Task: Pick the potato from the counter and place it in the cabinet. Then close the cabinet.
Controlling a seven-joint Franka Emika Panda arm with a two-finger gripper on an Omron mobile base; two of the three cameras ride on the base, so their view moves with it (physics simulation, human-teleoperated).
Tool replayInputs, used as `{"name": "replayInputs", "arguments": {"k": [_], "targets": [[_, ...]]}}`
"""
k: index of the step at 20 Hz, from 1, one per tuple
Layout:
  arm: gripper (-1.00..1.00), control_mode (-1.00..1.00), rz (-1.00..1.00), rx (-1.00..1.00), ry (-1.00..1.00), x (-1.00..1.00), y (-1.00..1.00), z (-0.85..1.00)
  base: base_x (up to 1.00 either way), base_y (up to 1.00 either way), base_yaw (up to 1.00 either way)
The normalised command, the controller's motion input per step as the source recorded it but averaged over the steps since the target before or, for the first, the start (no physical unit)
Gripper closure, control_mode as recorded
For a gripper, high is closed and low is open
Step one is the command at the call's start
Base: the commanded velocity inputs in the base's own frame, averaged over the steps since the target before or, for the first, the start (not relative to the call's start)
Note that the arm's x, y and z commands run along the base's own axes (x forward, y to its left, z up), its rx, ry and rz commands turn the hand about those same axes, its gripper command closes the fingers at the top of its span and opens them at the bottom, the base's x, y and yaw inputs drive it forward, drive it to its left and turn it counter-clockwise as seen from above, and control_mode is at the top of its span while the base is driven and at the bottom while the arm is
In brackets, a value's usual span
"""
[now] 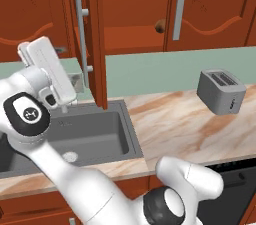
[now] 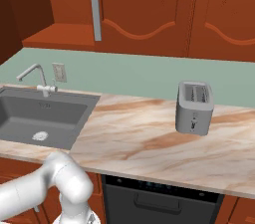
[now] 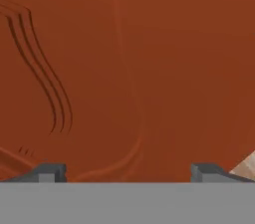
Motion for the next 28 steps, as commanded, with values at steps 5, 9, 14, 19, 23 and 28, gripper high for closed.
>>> {"name": "replayInputs", "arguments": {"k": [5, 9, 14, 19, 23, 28], "targets": [[-1.0, -1.0, -0.14, 0.0, 0.0, 0.17, -0.58, 0.0, 0.0, 0.0, 0.0], [-1.0, -1.0, 0.0, 0.0, 0.0, 0.31, -0.88, 0.0, 0.0, 0.0, 0.0], [-1.0, -1.0, 0.01, 0.0, 0.0, 0.43, -1.0, -0.01, 0.0, 0.0, 0.0], [-1.0, -1.0, 0.04, 0.0, 0.0, 0.52, -1.0, -0.08, 0.0, 0.0, 0.0], [-1.0, -1.0, 0.17, 0.02, -0.01, 0.82, -1.0, -0.1, 0.0, 0.0, 0.0], [-1.0, -1.0, 0.3, 0.04, -0.08, 1.0, -0.97, -0.02, 0.0, 0.0, 0.0]]}}
